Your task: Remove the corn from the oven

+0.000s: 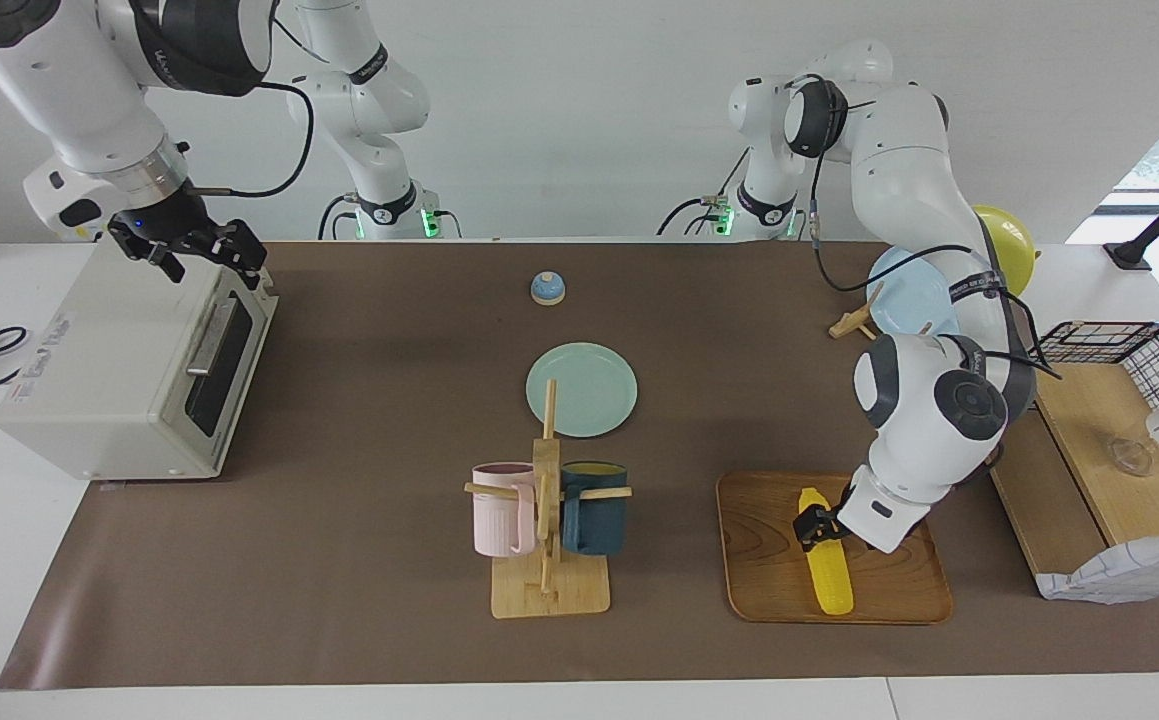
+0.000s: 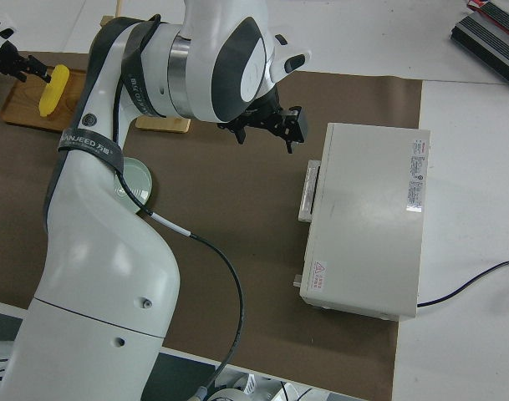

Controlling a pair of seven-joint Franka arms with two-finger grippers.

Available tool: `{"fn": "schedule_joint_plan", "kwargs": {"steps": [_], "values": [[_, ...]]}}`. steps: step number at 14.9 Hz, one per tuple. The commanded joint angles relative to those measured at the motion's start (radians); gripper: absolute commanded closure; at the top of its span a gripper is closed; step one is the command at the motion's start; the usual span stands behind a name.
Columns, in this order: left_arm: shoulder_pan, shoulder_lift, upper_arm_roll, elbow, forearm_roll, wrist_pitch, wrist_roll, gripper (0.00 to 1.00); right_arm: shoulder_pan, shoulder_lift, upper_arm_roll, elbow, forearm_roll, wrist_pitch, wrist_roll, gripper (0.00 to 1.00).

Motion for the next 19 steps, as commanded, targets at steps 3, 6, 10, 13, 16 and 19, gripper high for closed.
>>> {"fn": "schedule_joint_plan", "kwargs": {"steps": [3, 6, 10, 13, 16, 19], "values": [[0.031, -0.327, -0.005, -0.295, 0.018, -0.109, -0.016, 0.0, -0.005, -0.003, -0.001, 0.006, 0.029, 0.0, -0.032, 0.0], [0.037, -0.41, -0.005, -0.297, 0.018, -0.238, -0.018, 0.0, -0.005, -0.003, 0.001, 0.008, 0.026, 0.0, -0.034, 0.0], [0.056, -0.52, -0.005, -0.298, 0.018, -0.42, -0.016, 0.0, -0.005, -0.003, -0.001, 0.006, 0.026, 0.0, -0.035, 0.0], [0.056, -0.578, -0.005, -0.306, 0.018, -0.512, -0.014, 0.0, -0.004, 0.0, 0.001, 0.008, 0.025, 0.046, -0.04, 0.0], [0.045, -0.658, -0.005, -0.396, 0.018, -0.543, -0.018, 0.0, -0.004, -0.003, 0.001, 0.006, 0.028, 0.048, -0.038, 0.0], [0.04, -0.726, -0.005, -0.502, 0.007, -0.499, -0.025, 0.0, -0.004, -0.003, 0.002, 0.006, 0.028, 0.048, -0.04, 0.0]]}}
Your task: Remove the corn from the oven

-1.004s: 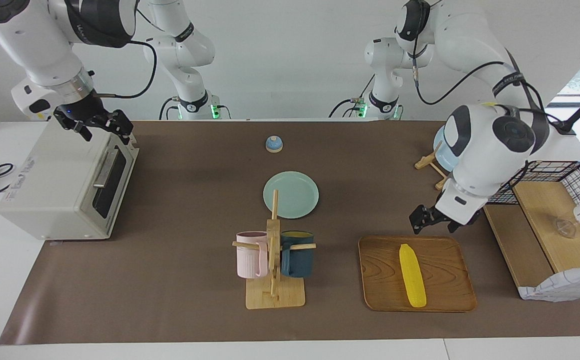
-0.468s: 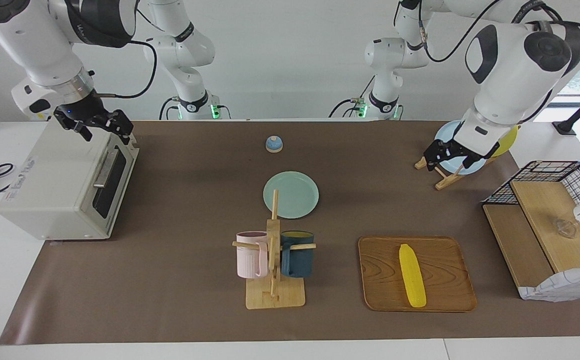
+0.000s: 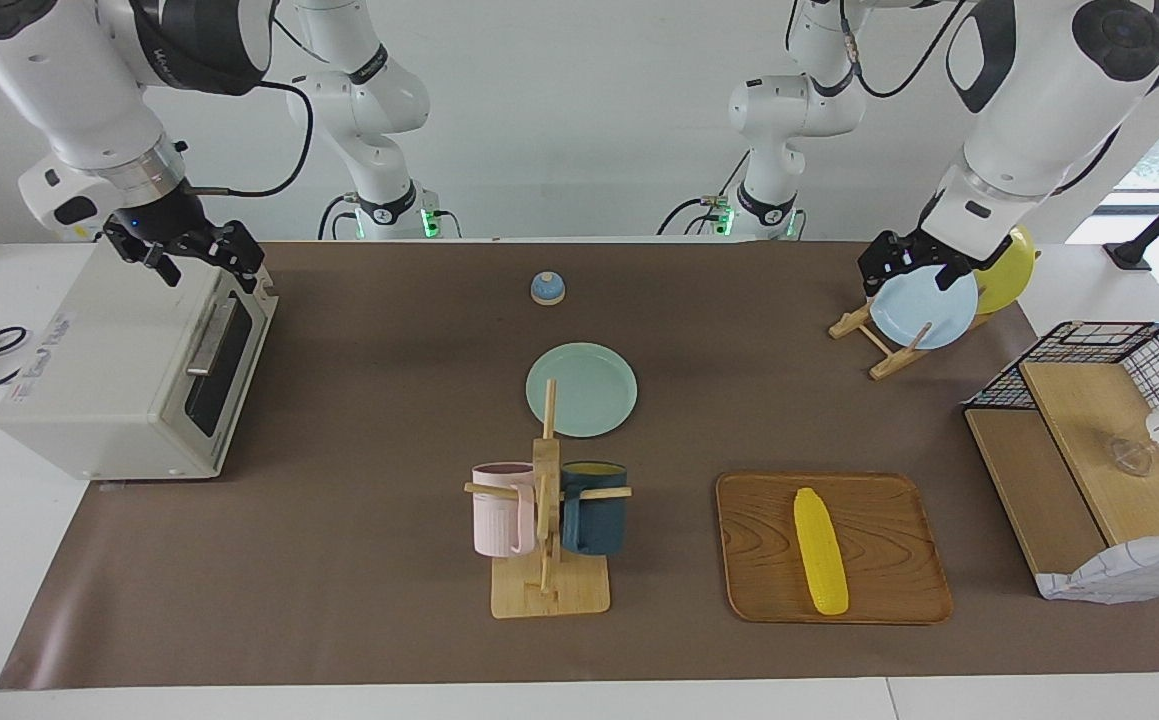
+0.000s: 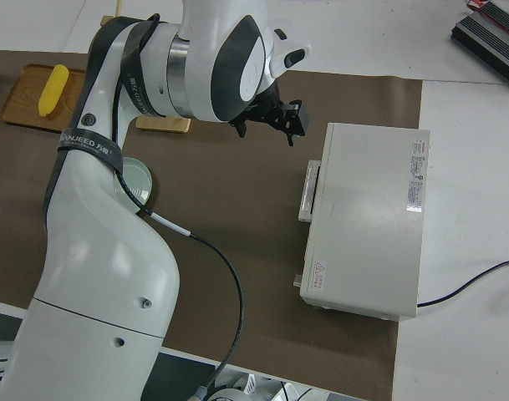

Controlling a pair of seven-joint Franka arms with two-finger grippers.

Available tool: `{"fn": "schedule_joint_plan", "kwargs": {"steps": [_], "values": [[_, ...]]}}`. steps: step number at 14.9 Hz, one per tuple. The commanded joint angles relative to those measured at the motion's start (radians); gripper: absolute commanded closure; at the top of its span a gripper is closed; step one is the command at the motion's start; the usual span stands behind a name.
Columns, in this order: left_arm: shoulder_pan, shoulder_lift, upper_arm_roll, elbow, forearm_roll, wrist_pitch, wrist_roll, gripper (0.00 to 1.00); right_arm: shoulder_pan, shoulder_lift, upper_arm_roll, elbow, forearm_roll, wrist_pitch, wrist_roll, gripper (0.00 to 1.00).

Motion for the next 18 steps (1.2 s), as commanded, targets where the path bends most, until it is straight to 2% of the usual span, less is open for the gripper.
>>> {"fn": "schedule_joint_plan", "kwargs": {"steps": [1, 3, 7, 12, 18], "values": [[-0.006, -0.094, 0.002, -0.149, -0.008, 0.107, -0.029, 0.0, -0.005, -0.003, 0.001, 0.005, 0.028, 0.006, -0.035, 0.0], [-0.007, -0.092, 0.002, -0.177, -0.016, 0.213, -0.041, 0.0, -0.005, -0.003, 0.001, 0.005, 0.028, 0.006, -0.035, 0.0], [-0.015, -0.067, 0.006, -0.145, -0.022, 0.197, -0.041, 0.0, -0.005, -0.003, 0.005, 0.005, 0.028, 0.004, -0.035, 0.0], [-0.02, -0.067, 0.029, -0.147, -0.09, 0.184, -0.041, 0.0, -0.005, -0.003, 0.005, 0.005, 0.028, 0.004, -0.035, 0.0], [-0.021, -0.058, 0.026, -0.144, -0.084, 0.148, -0.041, 0.0, -0.005, -0.003, 0.005, 0.005, 0.026, 0.006, -0.035, 0.0]]}}
